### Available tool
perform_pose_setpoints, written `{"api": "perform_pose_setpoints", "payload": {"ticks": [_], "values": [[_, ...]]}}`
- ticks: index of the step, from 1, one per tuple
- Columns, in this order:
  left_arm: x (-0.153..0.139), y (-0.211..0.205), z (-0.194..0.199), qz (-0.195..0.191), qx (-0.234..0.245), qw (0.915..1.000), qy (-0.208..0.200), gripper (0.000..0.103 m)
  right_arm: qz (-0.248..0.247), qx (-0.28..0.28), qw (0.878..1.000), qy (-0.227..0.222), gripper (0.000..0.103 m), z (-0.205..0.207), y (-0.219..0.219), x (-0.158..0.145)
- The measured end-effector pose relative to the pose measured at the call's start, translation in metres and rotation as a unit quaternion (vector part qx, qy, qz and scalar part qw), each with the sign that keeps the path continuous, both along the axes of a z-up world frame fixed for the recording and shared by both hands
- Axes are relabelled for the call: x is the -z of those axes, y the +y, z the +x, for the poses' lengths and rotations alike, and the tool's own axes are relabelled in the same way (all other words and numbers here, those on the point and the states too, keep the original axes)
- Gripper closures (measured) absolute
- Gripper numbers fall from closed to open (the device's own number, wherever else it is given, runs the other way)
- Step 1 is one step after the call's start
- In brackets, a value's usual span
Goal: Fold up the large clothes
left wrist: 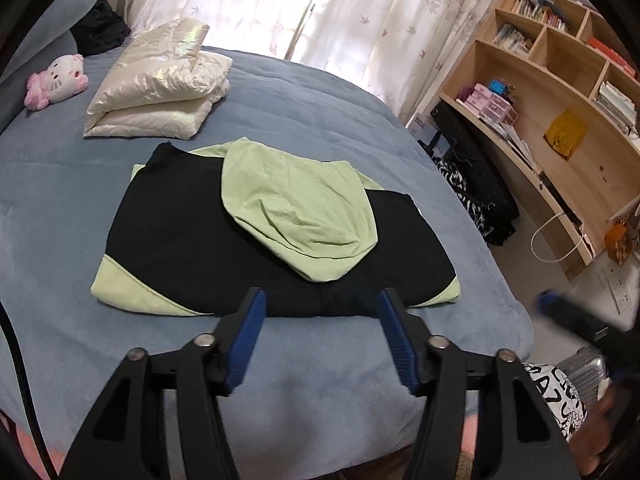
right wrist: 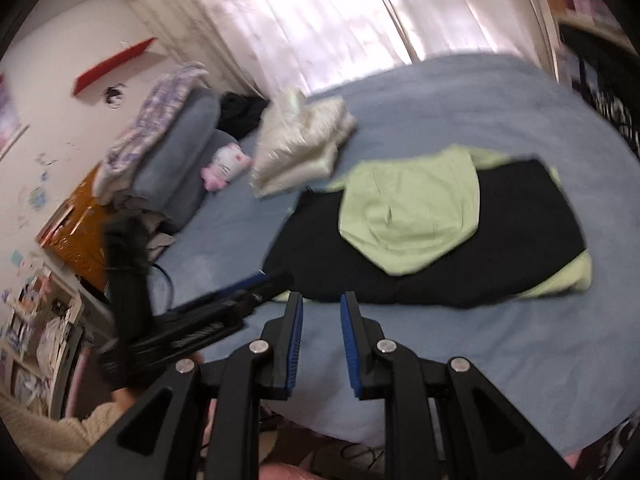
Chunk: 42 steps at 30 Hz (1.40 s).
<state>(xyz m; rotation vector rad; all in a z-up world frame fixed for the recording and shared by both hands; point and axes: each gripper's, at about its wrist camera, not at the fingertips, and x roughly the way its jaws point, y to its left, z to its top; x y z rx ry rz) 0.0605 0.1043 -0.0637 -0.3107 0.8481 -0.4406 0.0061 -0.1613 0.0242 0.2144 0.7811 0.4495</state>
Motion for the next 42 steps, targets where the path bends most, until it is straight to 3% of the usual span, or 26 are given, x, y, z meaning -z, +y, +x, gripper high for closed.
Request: {"api": "perform_pose_setpoints", "payload": {"ticks": [3,5,12,16,20,23,28,32,34,35,36,37,39,42], "values": [[0.012,0.005,0.004,-0.007,-0.007,0.9999,0.013,0.042,-0.038,0.015,0.998,-0.044,0.07,-0.012,0.0,-0.015],[0.023,0.01,0.01,-0.024,-0.008,0.999,0.036,0.042,-0.044,0.024,0.997,-0.06,0.068,-0.01,0.001,-0.014],[0.068,0.034,0.024,-0.1,-0.029,0.9903,0.092,0.042,-0.048,0.072,0.995,-0.051,0.068,0.032,0.012,0.037],[0.109,0.052,0.038,-0.136,-0.061,0.9794,0.136,0.042,-0.053,0.076,0.996,-0.019,0.068,0.059,0.019,0.066],[0.159,0.071,0.058,-0.188,-0.106,0.9579,0.19,0.042,-0.054,0.075,0.996,-0.006,0.068,0.081,0.023,0.085],[0.174,0.078,0.07,-0.222,-0.126,0.9495,0.182,0.042,-0.073,0.077,0.994,0.004,0.068,0.1,0.028,0.1],[0.188,0.081,0.1,-0.237,-0.15,0.9493,0.141,0.042,-0.066,0.073,0.995,0.026,0.068,0.136,0.031,0.121],[0.184,0.082,0.133,-0.21,-0.17,0.9567,0.109,0.042,-0.085,0.067,0.994,0.019,0.069,0.172,0.041,0.134],[0.176,0.081,0.145,-0.177,-0.189,0.9624,0.083,0.058,-0.104,0.07,0.992,0.001,0.071,0.194,0.046,0.141],[0.172,0.081,0.149,-0.166,-0.194,0.964,0.074,0.065,-0.111,0.071,0.991,-0.003,0.076,0.203,0.048,0.144],[0.168,0.078,0.152,-0.147,-0.201,0.9666,0.062,0.079,-0.121,0.071,0.99,-0.007,0.085,0.215,0.05,0.151],[0.16,0.073,0.155,-0.124,-0.201,0.971,0.039,0.087,-0.126,0.067,0.99,-0.008,0.088,0.225,0.051,0.157],[0.14,0.066,0.151,-0.093,-0.19,0.9774,-0.009,0.09,-0.129,0.056,0.99,0.011,0.096,0.24,0.052,0.176],[0.106,0.038,0.146,-0.025,-0.168,0.9822,-0.08,0.093,-0.137,0.033,0.987,0.079,0.098,0.252,0.055,0.216]]}}
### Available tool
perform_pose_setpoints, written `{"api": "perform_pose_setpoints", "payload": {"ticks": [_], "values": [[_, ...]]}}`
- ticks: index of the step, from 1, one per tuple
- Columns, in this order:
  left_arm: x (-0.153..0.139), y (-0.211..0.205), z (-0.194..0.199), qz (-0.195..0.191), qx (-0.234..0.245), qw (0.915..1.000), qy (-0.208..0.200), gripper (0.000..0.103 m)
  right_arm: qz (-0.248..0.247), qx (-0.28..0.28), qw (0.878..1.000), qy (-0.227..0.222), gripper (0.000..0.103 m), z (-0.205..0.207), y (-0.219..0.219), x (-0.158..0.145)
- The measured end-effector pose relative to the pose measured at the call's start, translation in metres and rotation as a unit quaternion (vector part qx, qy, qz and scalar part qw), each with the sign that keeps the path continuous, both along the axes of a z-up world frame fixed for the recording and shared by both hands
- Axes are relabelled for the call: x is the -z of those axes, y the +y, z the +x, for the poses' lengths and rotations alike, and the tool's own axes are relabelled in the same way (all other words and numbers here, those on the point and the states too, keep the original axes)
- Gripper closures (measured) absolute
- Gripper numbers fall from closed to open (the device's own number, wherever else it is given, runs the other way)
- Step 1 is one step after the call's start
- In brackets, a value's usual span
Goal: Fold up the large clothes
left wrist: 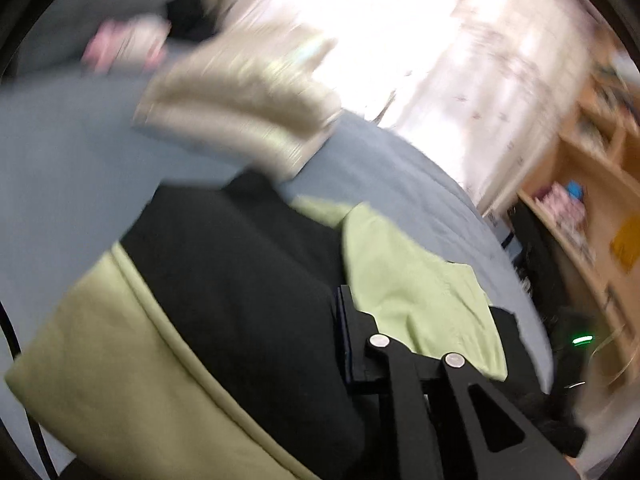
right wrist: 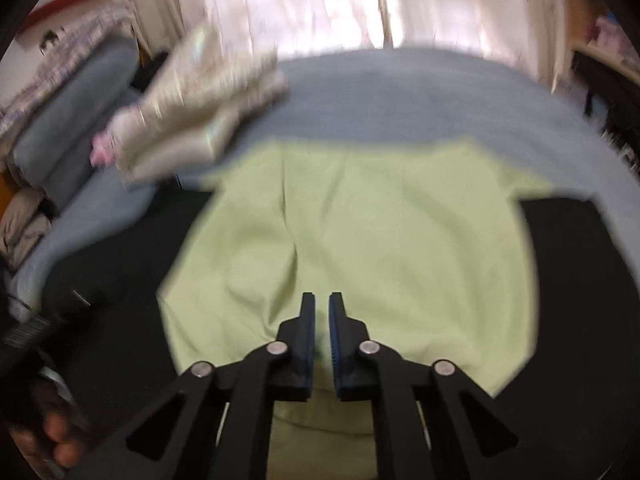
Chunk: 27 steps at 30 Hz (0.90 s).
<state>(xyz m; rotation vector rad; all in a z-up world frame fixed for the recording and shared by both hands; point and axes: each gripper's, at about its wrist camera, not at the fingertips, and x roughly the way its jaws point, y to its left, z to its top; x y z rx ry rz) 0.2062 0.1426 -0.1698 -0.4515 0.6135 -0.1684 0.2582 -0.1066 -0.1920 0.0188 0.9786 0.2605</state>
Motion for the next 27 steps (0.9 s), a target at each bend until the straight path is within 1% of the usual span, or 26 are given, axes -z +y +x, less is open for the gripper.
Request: {"api": "perform_pose_setpoints", "payload": {"ticks": [2,3,4,6,8,10,12,13,14,15,16,18,19,20,21,23,24,26,27], "values": [[-0.021,-0.015,-0.003,0.038,0.022,0.9985,-0.032,0.094,0.002,-0.003,1.0,-0.017,0.098,-0.009,-0.001,0.005],[-0.037,-0.03,-0.003,0.055,0.039,0.9964,-0.052,0.094,0.011,-0.002,1.0,-0.014,0.098,-0.01,-0.004,0.005],[-0.046,-0.038,0.0,0.06,0.048,0.9952,-0.06,0.094,0.033,0.005,0.999,-0.007,0.098,-0.012,-0.01,0.005],[-0.07,-0.066,0.004,0.07,0.082,0.9908,-0.082,0.094,0.079,0.014,0.997,0.007,0.098,-0.015,-0.024,0.007],[-0.089,-0.1,0.007,0.076,0.12,0.9854,-0.094,0.094,0.107,0.016,0.994,0.016,0.098,-0.019,-0.034,0.007],[-0.101,-0.137,0.004,0.099,0.156,0.9772,-0.104,0.094,0.131,0.016,0.991,0.029,0.098,-0.027,-0.043,0.005],[-0.11,-0.175,-0.003,0.128,0.191,0.9664,-0.116,0.094,0.161,0.018,0.986,0.046,0.098,-0.037,-0.058,-0.003],[-0.112,-0.193,-0.006,0.139,0.207,0.9609,-0.12,0.094,0.188,0.025,0.98,0.058,0.098,-0.045,-0.074,-0.009],[-0.115,-0.204,-0.009,0.144,0.219,0.9574,-0.122,0.094,0.205,0.041,0.975,0.069,0.098,-0.053,-0.091,-0.015],[-0.114,-0.226,-0.014,0.15,0.242,0.951,-0.121,0.094,0.212,0.062,0.973,0.069,0.098,-0.062,-0.11,-0.021],[-0.114,-0.24,-0.019,0.153,0.259,0.9464,-0.118,0.094,0.21,0.085,0.972,0.061,0.098,-0.071,-0.129,-0.027],[-0.106,-0.275,-0.027,0.162,0.295,0.9355,-0.108,0.094,0.188,0.151,0.97,0.025,0.098,-0.098,-0.177,-0.043],[-0.1,-0.292,-0.03,0.168,0.31,0.9306,-0.1,0.094,0.178,0.183,0.967,0.009,0.098,-0.11,-0.198,-0.049],[-0.094,-0.304,-0.034,0.171,0.319,0.9275,-0.092,0.094,0.169,0.209,0.963,-0.005,0.098,-0.12,-0.215,-0.053],[-0.082,-0.324,-0.036,0.177,0.335,0.9225,-0.074,0.094,0.153,0.241,0.958,-0.023,0.098,-0.133,-0.236,-0.058],[-0.062,-0.349,-0.036,0.191,0.352,0.915,-0.048,0.094,0.132,0.278,0.95,-0.042,0.098,-0.151,-0.263,-0.062],[-0.044,-0.367,-0.034,0.21,0.361,0.9082,-0.027,0.094,0.129,0.295,0.945,-0.045,0.098,-0.16,-0.277,-0.062],[-0.017,-0.384,-0.034,0.237,0.372,0.8973,0.008,0.094,0.141,0.317,0.937,-0.042,0.098,-0.172,-0.296,-0.058],[-0.003,-0.391,-0.035,0.25,0.371,0.894,0.023,0.093,0.149,0.324,0.933,-0.037,0.098,-0.178,-0.303,-0.054]]}}
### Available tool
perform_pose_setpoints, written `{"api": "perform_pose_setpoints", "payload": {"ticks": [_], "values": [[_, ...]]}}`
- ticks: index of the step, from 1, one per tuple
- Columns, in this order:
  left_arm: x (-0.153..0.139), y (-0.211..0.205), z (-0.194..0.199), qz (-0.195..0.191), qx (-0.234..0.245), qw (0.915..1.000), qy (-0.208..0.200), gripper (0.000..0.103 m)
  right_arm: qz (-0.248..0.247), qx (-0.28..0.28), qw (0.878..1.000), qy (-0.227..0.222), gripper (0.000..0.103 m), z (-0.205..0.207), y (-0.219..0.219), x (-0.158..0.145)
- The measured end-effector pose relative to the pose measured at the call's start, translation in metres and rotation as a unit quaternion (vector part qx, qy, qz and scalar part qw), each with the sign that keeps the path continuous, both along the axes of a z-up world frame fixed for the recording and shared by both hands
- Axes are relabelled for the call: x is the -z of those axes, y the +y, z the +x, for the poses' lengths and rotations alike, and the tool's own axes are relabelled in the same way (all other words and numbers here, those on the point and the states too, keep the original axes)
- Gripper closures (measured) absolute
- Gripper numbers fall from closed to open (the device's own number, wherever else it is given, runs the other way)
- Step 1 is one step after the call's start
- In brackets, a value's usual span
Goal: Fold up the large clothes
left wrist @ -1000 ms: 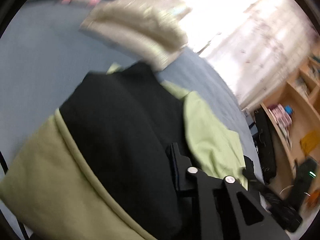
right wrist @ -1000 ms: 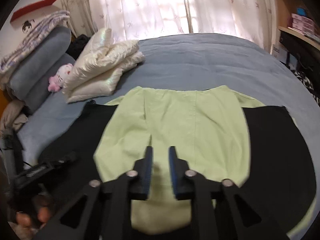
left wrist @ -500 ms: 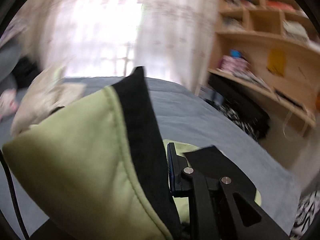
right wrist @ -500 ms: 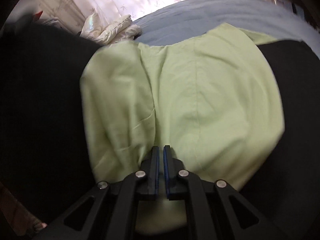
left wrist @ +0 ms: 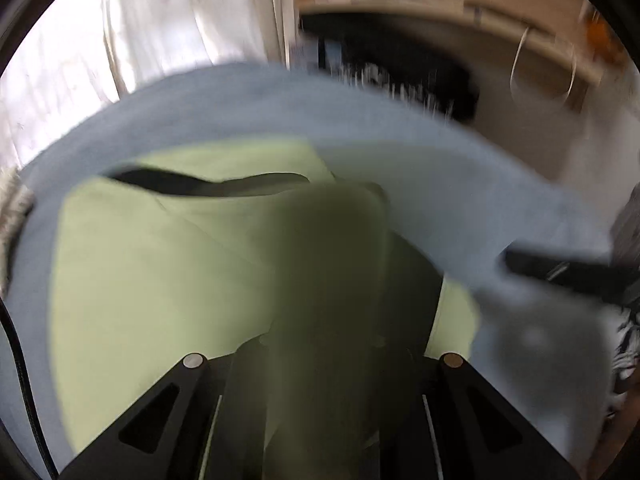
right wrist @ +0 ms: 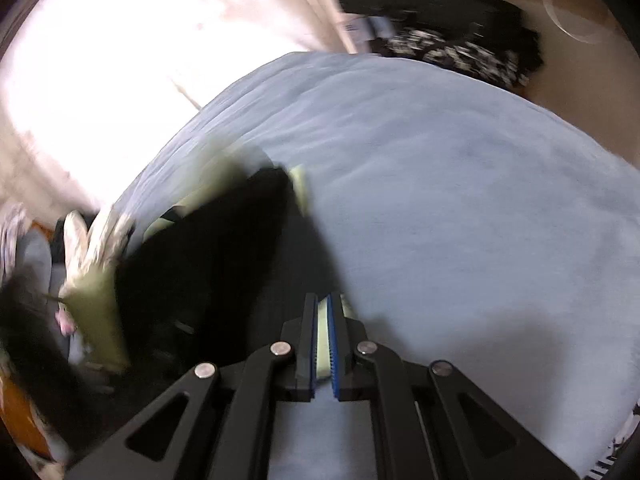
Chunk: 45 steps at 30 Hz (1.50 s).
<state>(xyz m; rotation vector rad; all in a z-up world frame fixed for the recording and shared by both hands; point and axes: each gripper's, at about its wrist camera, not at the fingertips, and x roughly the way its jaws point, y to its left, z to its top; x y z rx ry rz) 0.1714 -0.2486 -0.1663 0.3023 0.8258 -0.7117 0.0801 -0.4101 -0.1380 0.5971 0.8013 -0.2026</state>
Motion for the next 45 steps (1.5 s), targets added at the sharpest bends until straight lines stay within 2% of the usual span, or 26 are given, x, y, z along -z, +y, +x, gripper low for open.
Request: {"api": "perform_pose_setpoints", "payload": {"ticks": [3,9,11,14,17,19,20,21,26,29,33,37,40,42,45], "values": [[0.0,-0.006,-0.004,0.013,0.001,0.9998,-0.016,0.093,0.015,0.008,1.0,0.002,0.098,-0.004,-0.007,0.008],[-0.031,-0.005,-0.001,-0.04,-0.01,0.9991,-0.012,0.093,0.02,0.007,1.0,-0.006,0.098,-0.003,-0.008,0.008],[-0.031,-0.007,-0.006,-0.036,-0.015,0.9992,-0.002,0.093,0.014,0.006,1.0,-0.006,0.098,-0.001,-0.006,0.007],[-0.011,-0.012,0.001,-0.006,-0.021,0.9994,0.028,0.087,0.011,0.002,1.0,0.0,0.098,-0.001,-0.004,0.005],[-0.009,0.0,-0.002,-0.014,-0.022,0.9986,0.045,0.074,0.011,-0.001,1.0,0.005,0.097,-0.003,-0.003,0.001],[-0.016,0.009,-0.004,-0.021,-0.016,0.997,0.073,0.045,0.012,-0.006,1.0,0.006,0.086,-0.004,-0.001,-0.003],[-0.021,0.017,-0.008,-0.033,-0.011,0.9952,0.092,0.039,0.016,-0.007,1.0,0.004,0.077,-0.005,0.0,-0.005],[-0.026,0.024,-0.012,-0.044,-0.009,0.9941,0.099,0.037,0.019,-0.008,1.0,0.0,0.075,-0.006,0.001,-0.007],[-0.047,0.059,-0.036,-0.055,-0.008,0.994,0.095,0.037,0.016,-0.031,0.999,-0.024,0.075,-0.01,0.016,-0.03],[-0.053,0.091,-0.035,-0.07,-0.038,0.9921,0.097,0.037,0.013,-0.051,0.998,-0.03,0.075,-0.005,0.026,-0.042],[-0.051,0.139,-0.016,-0.08,-0.102,0.9845,0.118,0.037,0.015,-0.084,0.996,-0.025,0.075,0.009,0.04,-0.051],[-0.039,0.176,0.0,-0.081,-0.157,0.9758,0.129,0.037,0.033,-0.12,0.992,0.02,0.069,0.04,0.048,-0.04],[-0.032,0.193,0.007,-0.094,-0.174,0.9695,0.144,0.037,0.04,-0.149,0.986,0.067,0.067,0.066,0.052,-0.026],[-0.029,0.195,0.01,-0.095,-0.174,0.9697,0.143,0.037,0.048,-0.156,0.982,0.097,0.067,0.079,0.051,-0.014],[-0.023,0.194,0.013,-0.092,-0.169,0.9707,0.145,0.037,0.07,-0.167,0.977,0.116,0.067,0.097,0.043,0.002]]}}
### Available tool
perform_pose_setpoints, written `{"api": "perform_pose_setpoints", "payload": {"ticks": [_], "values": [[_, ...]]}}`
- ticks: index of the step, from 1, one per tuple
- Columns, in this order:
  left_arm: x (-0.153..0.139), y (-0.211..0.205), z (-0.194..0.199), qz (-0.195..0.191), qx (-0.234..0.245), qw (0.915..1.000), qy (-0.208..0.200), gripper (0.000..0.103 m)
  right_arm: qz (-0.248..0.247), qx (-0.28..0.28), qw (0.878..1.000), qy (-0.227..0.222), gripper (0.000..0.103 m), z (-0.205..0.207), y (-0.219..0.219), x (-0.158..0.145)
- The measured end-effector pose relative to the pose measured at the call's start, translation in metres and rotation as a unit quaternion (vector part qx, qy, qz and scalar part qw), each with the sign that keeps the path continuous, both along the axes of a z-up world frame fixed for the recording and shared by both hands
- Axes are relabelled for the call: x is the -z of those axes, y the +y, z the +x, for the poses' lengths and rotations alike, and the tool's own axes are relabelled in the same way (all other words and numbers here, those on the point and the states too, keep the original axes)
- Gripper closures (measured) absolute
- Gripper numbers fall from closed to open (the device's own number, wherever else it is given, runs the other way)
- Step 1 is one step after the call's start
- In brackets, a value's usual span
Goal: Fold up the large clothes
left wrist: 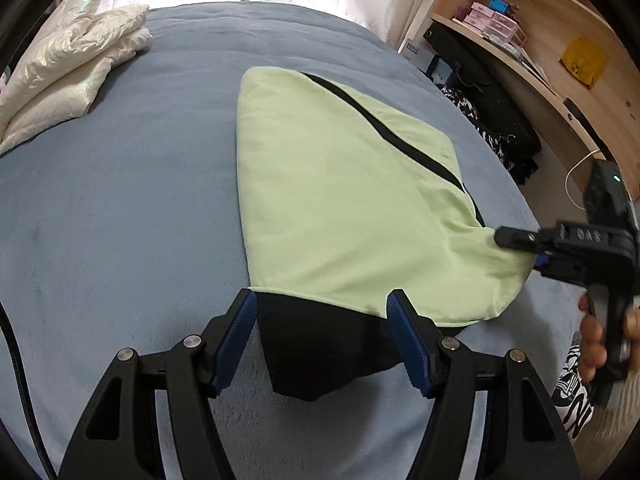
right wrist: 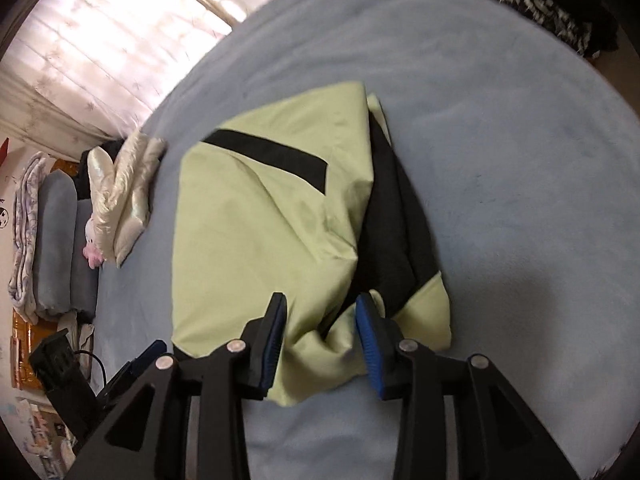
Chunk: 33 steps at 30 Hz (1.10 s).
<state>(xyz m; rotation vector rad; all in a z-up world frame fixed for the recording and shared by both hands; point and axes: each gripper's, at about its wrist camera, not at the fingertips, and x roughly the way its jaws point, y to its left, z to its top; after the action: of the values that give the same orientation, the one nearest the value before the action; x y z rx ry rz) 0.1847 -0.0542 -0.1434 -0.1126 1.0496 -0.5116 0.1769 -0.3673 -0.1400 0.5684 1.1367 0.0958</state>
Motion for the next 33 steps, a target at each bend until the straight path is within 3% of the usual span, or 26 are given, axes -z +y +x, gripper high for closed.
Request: {"api": "perform_pose_setpoints", "payload": {"ticks": [4,7,8,9,11,12,15,17,18,20,23,28,30,33], "values": [[0.008,-0.003,0.005,0.0,0.0,0.9999,0.014,0.037,0.032,0.004,0.999,0.039,0.067,0.019,-0.011,0.029],[0.01,-0.004,0.007,0.007,0.001,0.9999,0.008,0.037,0.047,-0.008,0.998,0.032,0.068,0.025,-0.011,0.041],[0.012,-0.004,0.008,0.007,-0.001,0.9999,0.01,0.037,0.046,-0.019,0.999,0.016,0.084,0.026,-0.009,0.041],[0.013,-0.004,0.009,0.006,-0.003,0.9999,0.011,0.037,0.044,-0.03,0.999,0.011,0.093,0.028,-0.008,0.039],[0.014,-0.002,0.011,0.0,-0.009,0.9999,0.012,0.037,0.029,-0.051,0.998,-0.02,0.096,0.03,-0.003,0.03],[0.015,-0.002,0.011,-0.003,-0.012,0.9999,0.011,0.037,0.021,-0.069,0.996,-0.057,0.098,0.03,0.0,0.017],[0.017,-0.001,0.013,-0.019,-0.018,0.9996,0.008,0.033,0.012,-0.095,0.982,-0.161,0.098,0.024,0.001,-0.02],[0.017,-0.004,0.015,-0.031,-0.022,0.9992,0.005,0.03,-0.005,-0.111,0.974,-0.196,0.099,0.022,0.002,-0.027],[0.018,-0.006,0.015,-0.029,-0.023,0.9993,0.005,0.029,-0.026,-0.113,0.975,-0.191,0.099,0.022,0.001,-0.021],[0.026,-0.017,0.016,-0.013,-0.015,0.9998,0.009,0.029,-0.067,-0.116,0.982,-0.134,0.099,0.026,-0.002,0.013],[0.042,-0.026,0.017,-0.012,-0.005,0.9993,0.035,0.029,-0.046,-0.103,0.989,-0.093,0.099,0.025,-0.014,0.051],[0.045,-0.024,0.019,-0.026,-0.006,0.9987,0.043,0.029,0.017,-0.075,0.995,-0.07,0.093,0.031,-0.025,0.045],[0.045,-0.021,0.021,-0.035,-0.006,0.9979,0.053,0.029,0.04,-0.068,0.995,-0.061,0.079,0.038,-0.028,0.041],[0.042,-0.018,0.027,-0.039,-0.008,0.9975,0.058,0.029,0.072,-0.049,0.994,-0.068,0.067,0.05,-0.034,0.038]]}}
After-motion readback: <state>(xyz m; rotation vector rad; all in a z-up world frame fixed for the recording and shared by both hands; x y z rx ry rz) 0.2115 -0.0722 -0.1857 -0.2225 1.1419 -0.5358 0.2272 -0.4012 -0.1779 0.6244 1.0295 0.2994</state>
